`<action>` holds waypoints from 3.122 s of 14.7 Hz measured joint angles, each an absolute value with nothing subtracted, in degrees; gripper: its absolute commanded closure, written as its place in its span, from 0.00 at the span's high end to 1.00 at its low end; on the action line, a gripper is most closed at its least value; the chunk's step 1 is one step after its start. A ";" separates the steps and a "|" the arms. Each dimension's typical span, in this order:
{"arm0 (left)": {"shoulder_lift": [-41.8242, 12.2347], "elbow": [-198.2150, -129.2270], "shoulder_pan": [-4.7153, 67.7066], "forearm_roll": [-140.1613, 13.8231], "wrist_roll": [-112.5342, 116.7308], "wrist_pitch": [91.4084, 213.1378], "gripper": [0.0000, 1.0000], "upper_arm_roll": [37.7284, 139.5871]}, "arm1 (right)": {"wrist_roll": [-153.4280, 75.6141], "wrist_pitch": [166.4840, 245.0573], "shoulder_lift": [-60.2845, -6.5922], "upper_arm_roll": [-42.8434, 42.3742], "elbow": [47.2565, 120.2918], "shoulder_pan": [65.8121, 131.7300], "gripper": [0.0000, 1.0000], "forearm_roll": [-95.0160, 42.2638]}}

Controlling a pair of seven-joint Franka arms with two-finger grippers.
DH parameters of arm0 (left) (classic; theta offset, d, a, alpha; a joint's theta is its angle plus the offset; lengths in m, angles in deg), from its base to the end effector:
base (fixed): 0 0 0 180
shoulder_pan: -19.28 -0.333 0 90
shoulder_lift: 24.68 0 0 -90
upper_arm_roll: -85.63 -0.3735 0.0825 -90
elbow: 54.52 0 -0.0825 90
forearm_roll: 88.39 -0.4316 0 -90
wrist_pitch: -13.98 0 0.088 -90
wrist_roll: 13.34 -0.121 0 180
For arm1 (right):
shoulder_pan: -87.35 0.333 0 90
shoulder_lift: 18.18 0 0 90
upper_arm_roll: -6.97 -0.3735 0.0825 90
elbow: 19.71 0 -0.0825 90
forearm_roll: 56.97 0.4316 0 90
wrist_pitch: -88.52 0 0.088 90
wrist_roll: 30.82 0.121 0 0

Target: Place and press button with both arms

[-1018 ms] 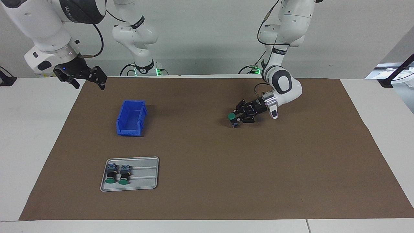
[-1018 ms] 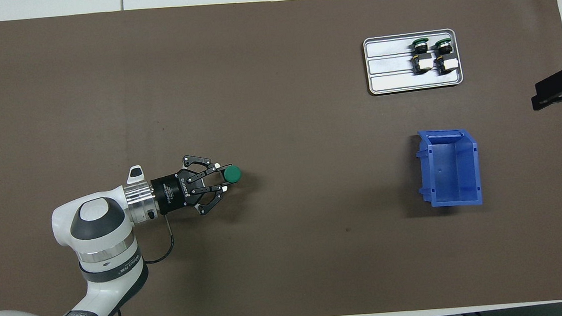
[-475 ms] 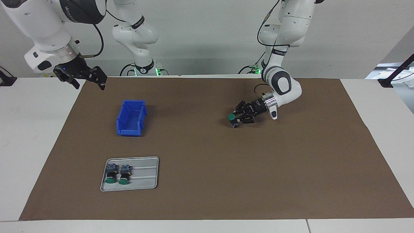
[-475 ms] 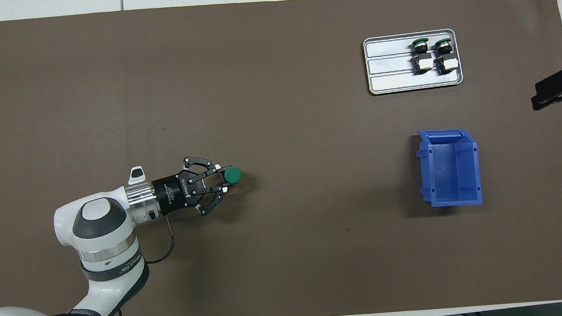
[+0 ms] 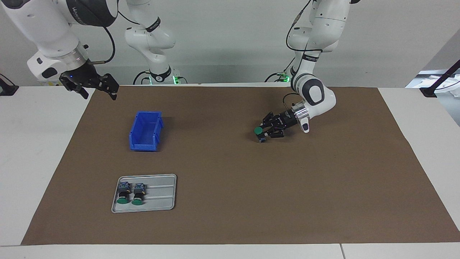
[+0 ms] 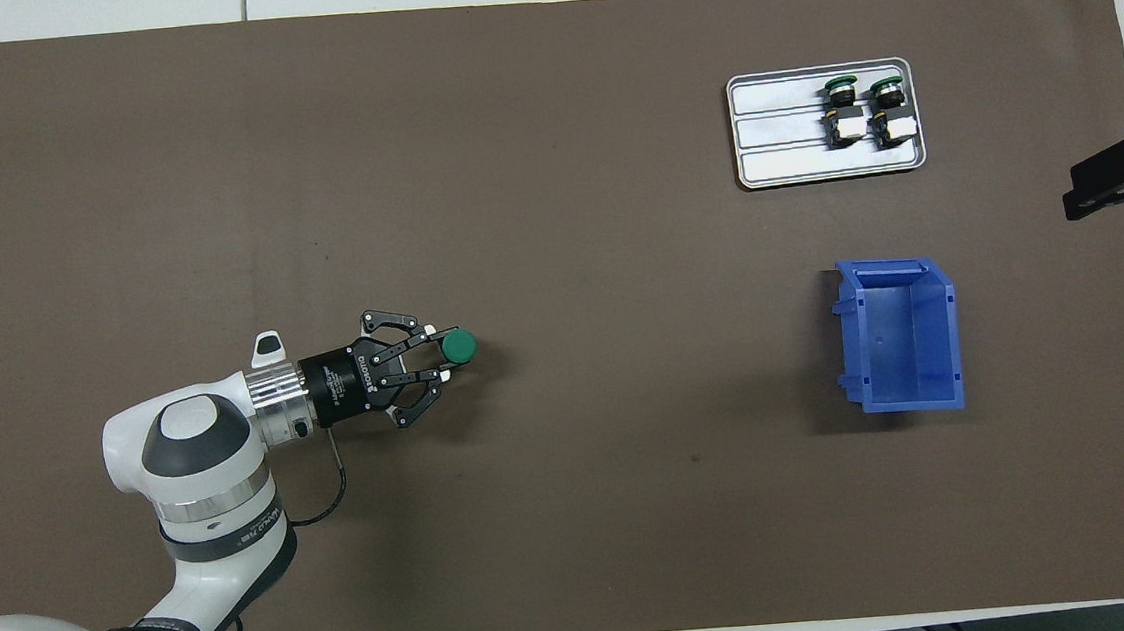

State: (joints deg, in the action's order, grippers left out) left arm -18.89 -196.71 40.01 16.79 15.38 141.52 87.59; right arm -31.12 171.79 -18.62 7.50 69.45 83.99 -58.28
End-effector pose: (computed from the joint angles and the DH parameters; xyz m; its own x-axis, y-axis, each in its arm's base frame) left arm 0.4492 -0.2323 0.2585 0.0171 0.4120 -0.9110 0.9862 0.1433 0.0833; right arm 0.5889 -0.0430 0.6614 0.9918 -0.0649 -0.1103 -0.0628 -0.9978 0.0224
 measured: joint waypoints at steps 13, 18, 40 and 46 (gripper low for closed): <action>-20.40 -196.65 41.50 17.17 16.22 146.85 1.00 87.70 | -31.12 171.79 -18.62 7.50 69.46 83.99 0.99 -58.28; -22.97 -196.62 41.62 17.19 17.44 148.02 1.00 87.70 | -31.12 171.79 -18.62 7.50 69.46 83.99 0.99 -58.28; -32.91 -196.13 45.16 -7.77 29.26 153.32 1.00 87.47 | -31.12 171.79 -18.62 7.50 69.47 83.99 0.99 -58.28; -33.68 -190.45 43.57 -31.81 38.57 146.32 1.00 87.28 | -31.12 171.79 -18.62 7.50 69.47 83.99 0.99 -58.28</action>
